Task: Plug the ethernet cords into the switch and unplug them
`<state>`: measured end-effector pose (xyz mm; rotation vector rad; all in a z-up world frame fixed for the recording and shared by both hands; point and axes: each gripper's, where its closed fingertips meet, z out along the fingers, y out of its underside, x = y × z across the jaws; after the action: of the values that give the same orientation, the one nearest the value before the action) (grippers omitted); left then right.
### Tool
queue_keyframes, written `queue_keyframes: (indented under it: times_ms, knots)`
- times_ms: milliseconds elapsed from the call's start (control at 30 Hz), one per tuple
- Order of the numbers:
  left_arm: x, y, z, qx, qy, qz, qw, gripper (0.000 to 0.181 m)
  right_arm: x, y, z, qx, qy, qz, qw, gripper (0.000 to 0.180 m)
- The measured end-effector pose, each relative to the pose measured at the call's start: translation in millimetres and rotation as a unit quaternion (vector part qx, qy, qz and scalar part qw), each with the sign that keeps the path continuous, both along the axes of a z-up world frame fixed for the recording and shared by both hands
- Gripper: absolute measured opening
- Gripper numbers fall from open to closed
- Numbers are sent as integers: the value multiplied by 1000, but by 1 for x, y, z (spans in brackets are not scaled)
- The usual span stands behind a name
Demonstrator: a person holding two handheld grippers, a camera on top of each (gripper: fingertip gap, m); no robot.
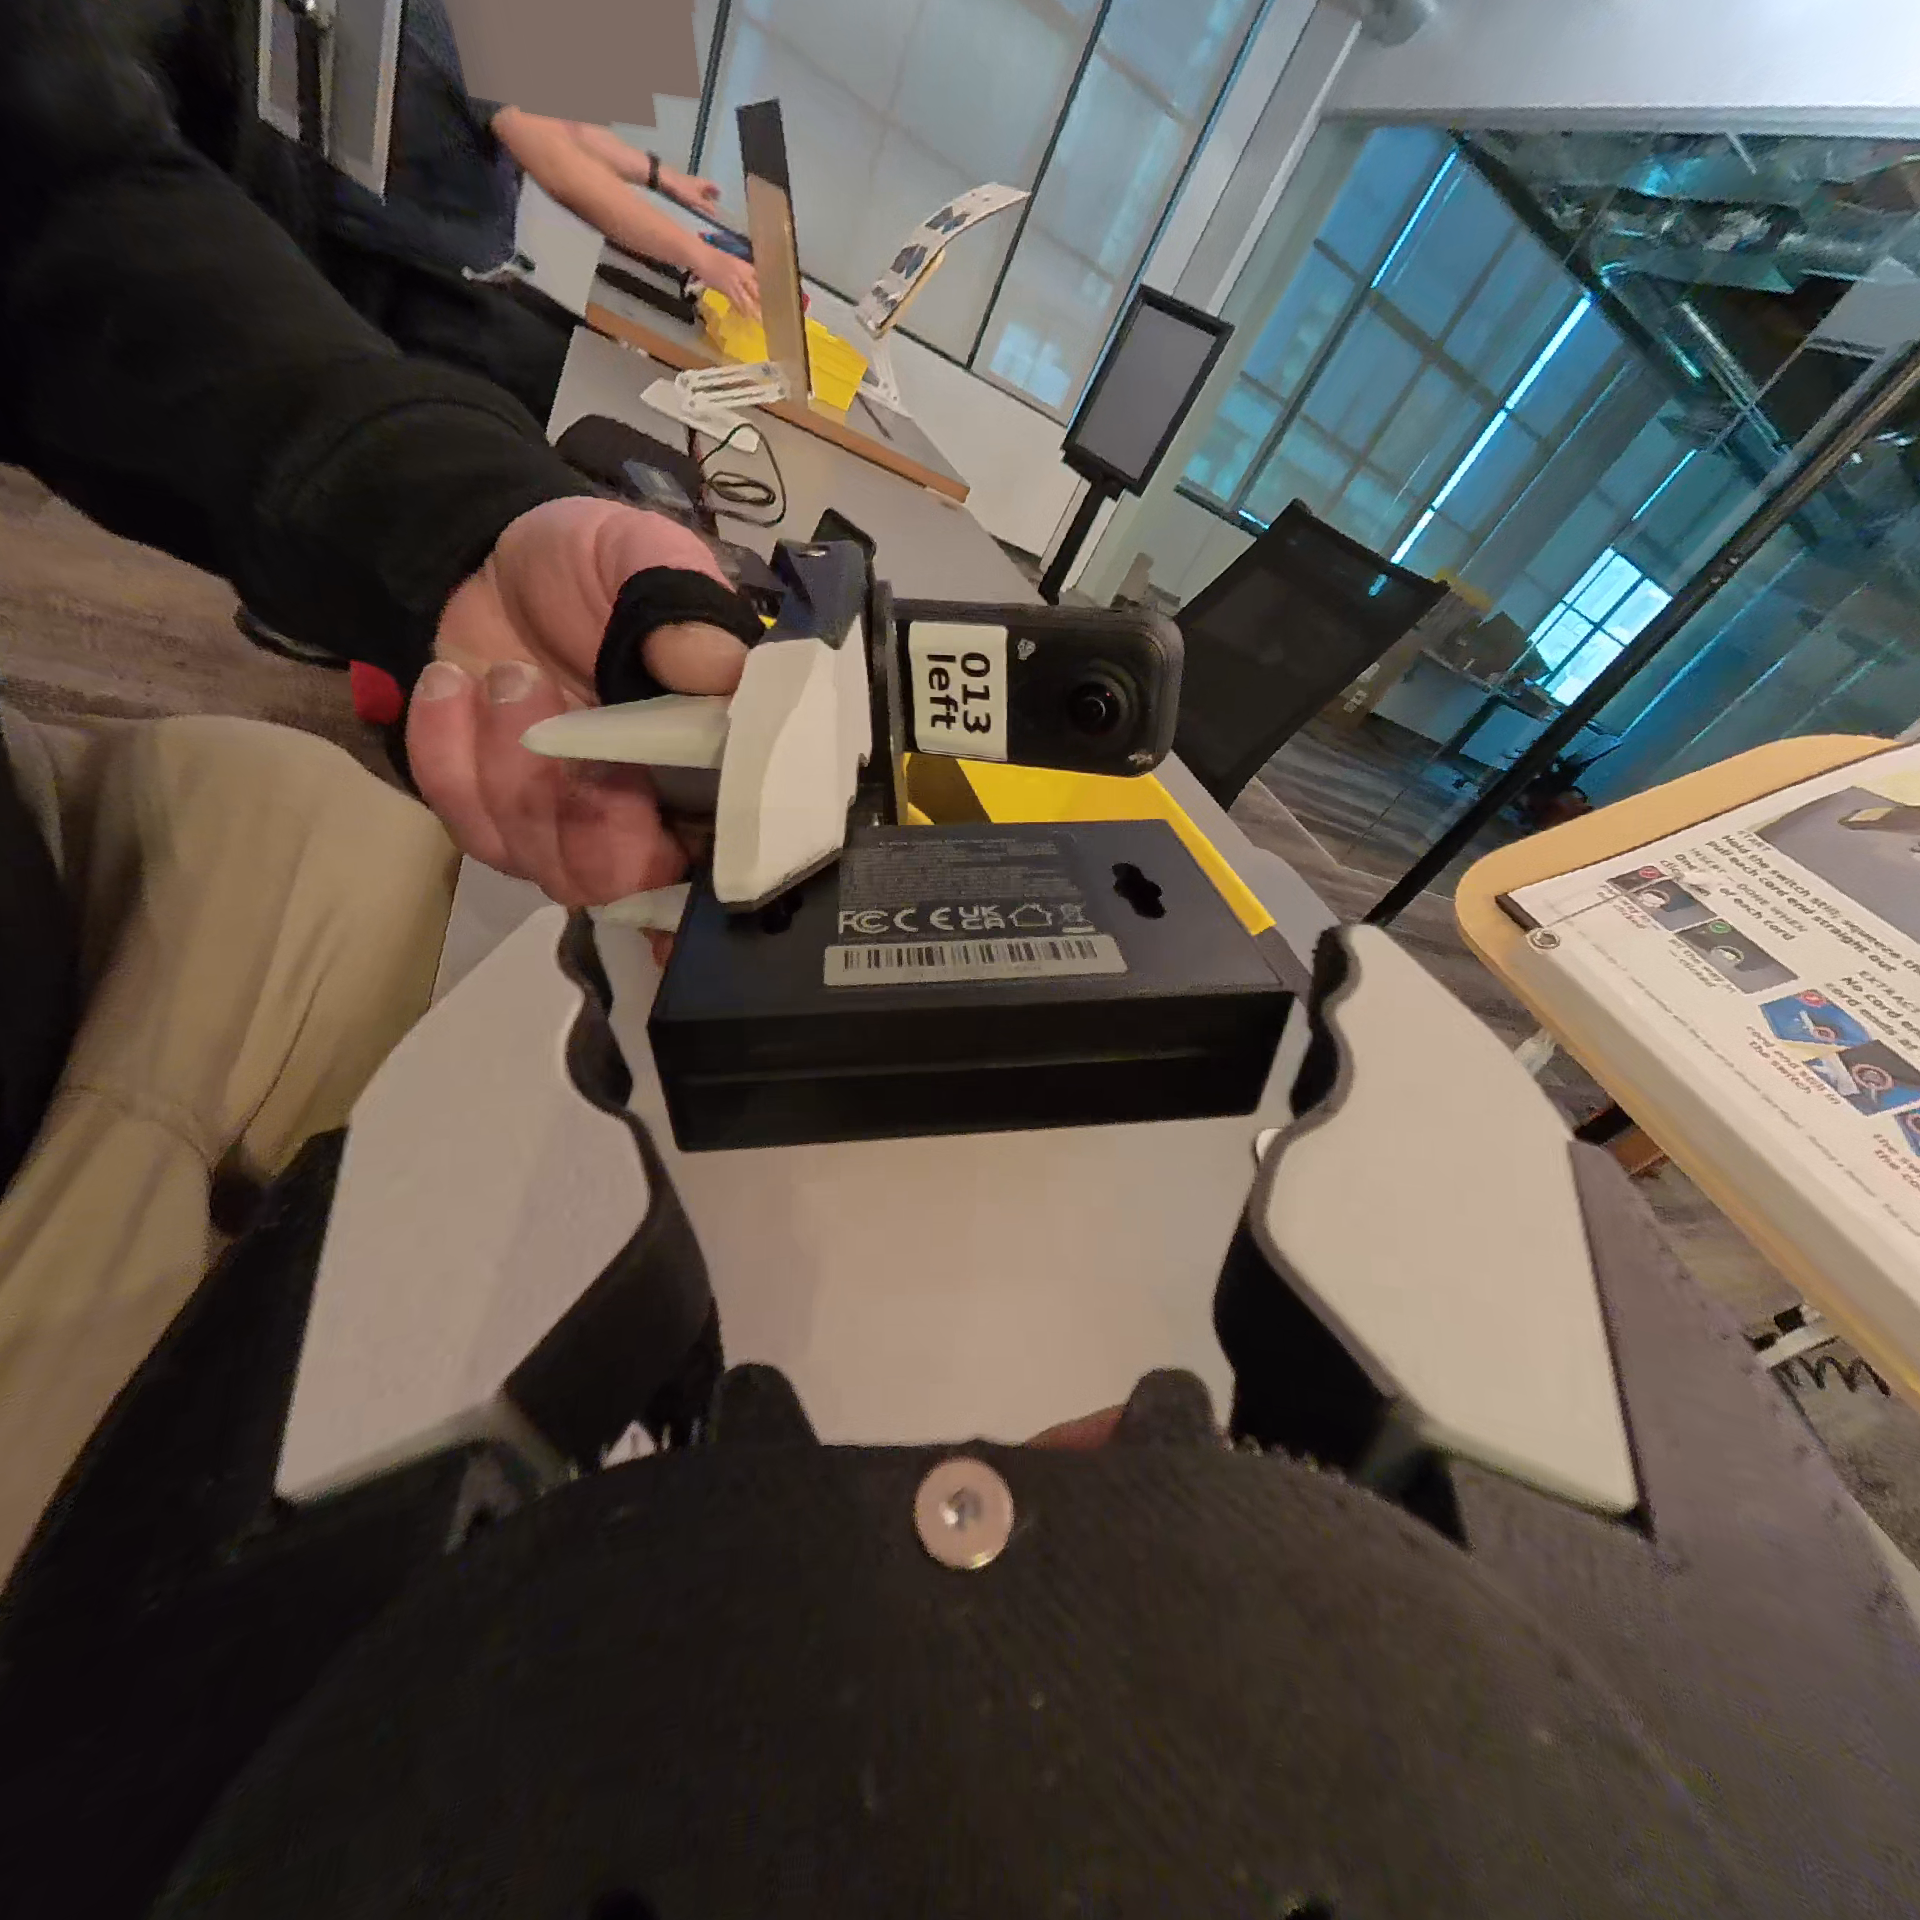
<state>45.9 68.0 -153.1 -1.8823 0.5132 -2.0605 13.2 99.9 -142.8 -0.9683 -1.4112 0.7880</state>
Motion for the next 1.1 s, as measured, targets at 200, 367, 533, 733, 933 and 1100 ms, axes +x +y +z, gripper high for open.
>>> queue_keyframes:
  times_ms: [200,367,533,733,933,1100]
  knots:
    - [2,-3,-2,-4,-4,-9,1000,27,2,-3,-3,1,-21,16,1000,113]
    - [4,-3,0,-11,-14,-8,1000,27,3,-4,-1,-30,-2,28,999,113]
    - [4,-5,-2,-3,-2,-10,1000,27,3,-4,-3,-16,-18,27,999,112]
    - [5,0,-3,-16,-17,7,1000,29,3,0,-10,-72,-23,33,997,111]
    - [-1,11,19,5,-40,44,998,57,9,1,12,-178,68,81,978,111]
    - [-8,18,31,94,4,77,993,62,30,8,46,-287,190,151,927,109]
